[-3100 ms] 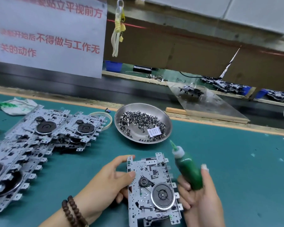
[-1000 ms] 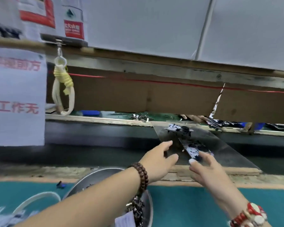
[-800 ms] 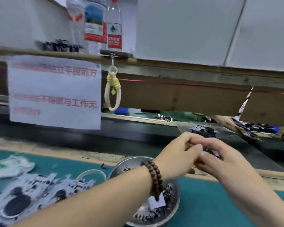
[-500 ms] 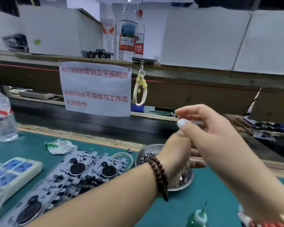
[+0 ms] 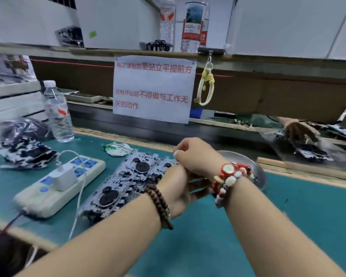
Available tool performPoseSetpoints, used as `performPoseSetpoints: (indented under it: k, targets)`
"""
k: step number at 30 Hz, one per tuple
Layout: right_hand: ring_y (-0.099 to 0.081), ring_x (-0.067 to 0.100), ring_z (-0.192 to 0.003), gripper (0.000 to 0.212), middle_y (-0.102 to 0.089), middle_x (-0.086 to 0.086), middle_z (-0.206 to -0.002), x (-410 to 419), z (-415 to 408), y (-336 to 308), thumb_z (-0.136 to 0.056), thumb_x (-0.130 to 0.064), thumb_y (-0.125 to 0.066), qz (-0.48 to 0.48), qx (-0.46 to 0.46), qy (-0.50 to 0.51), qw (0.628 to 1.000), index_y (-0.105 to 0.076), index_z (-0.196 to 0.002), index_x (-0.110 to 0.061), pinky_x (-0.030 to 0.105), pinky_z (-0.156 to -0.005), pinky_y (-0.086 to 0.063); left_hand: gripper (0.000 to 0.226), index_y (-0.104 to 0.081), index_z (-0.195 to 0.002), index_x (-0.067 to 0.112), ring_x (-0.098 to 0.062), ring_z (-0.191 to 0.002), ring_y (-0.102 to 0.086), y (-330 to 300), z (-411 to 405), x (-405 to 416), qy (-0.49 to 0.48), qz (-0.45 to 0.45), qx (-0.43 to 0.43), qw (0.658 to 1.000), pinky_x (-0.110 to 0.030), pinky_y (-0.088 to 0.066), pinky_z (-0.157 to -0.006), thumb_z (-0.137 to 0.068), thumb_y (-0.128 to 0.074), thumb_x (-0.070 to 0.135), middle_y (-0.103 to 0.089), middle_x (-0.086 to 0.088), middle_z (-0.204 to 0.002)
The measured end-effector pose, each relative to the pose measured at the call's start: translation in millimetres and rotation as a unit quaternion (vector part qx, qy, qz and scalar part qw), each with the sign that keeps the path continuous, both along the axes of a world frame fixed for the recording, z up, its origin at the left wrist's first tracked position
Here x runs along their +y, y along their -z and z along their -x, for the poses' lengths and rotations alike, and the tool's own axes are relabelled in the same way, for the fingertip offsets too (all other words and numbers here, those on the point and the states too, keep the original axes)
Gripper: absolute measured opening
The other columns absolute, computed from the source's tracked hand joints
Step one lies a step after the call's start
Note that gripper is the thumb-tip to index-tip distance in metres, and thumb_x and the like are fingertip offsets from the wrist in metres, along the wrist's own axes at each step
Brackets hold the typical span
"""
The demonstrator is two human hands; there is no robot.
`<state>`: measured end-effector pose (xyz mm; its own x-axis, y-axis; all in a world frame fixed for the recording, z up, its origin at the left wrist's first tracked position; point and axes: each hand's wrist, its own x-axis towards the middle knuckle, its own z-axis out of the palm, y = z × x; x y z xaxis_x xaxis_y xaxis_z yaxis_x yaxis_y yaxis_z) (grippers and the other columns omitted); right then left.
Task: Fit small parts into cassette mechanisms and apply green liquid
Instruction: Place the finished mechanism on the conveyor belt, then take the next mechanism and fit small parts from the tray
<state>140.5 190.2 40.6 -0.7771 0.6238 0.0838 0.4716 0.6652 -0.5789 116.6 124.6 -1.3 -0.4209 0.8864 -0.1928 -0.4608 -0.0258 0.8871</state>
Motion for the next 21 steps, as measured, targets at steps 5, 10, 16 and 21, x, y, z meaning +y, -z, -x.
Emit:
performPoseSetpoints:
  k: [5, 10, 16, 21]
  targets:
    - [-0.045, 0.027, -0.125, 0.039, -0.052, 0.01, -0.134, 14.5, 22.6, 32.9, -0.09, -0.008, -0.044, -0.037, -0.047, 0.059, 0.997, -0.05, -0.129, -0.013, 0.032, -0.103, -0.033, 0.022, -0.057, -0.102, 0.007, -0.011, -0.06, -0.06, 17.3, 29.5, -3.8, -0.108, 0.05, 0.114, 0.986, -0.024, -0.053, -0.061, -0.093, -0.038, -0.001, -0.065, -0.005, -0.078]
    - [-0.031, 0.031, -0.134, 0.051, -0.036, 0.012, -0.145, 26.9, 28.7, 63.5, -0.092, -0.028, -0.051, -0.046, -0.13, 0.02, 0.99, -0.036, -0.139, -0.013, 0.036, -0.108, -0.025, 0.027, -0.051, -0.117, 0.013, -0.023, -0.101, -0.058, 18.9, 79.6, -3.4, -0.175, 0.178, 0.482, 0.84, -0.031, -0.045, -0.088, -0.094, -0.039, 0.005, -0.06, -0.007, -0.115]
    - [-0.029, 0.031, -0.134, 0.073, -0.036, 0.009, -0.143, 27.7, 36.8, 79.3, -0.08, -0.053, -0.063, -0.064, -0.164, -0.018, 0.984, -0.038, -0.136, -0.013, 0.041, -0.108, -0.026, 0.039, -0.043, -0.132, 0.014, -0.019, -0.117, -0.049, 28.0, 89.1, 3.8, -0.116, 0.243, 0.575, 0.773, -0.03, -0.039, -0.099, -0.094, -0.039, 0.007, -0.05, -0.004, -0.132]
    - [-0.039, 0.027, -0.122, 0.057, -0.044, 0.008, -0.131, 29.5, 33.4, 85.4, -0.08, -0.033, -0.065, -0.09, -0.095, 0.003, 0.991, -0.041, -0.127, -0.01, 0.035, -0.101, -0.031, 0.033, -0.05, -0.125, 0.014, -0.016, -0.112, -0.051, 31.7, 93.3, -0.6, -0.155, 0.198, 0.56, 0.789, -0.026, -0.038, -0.097, -0.094, -0.04, 0.007, -0.054, -0.003, -0.125]
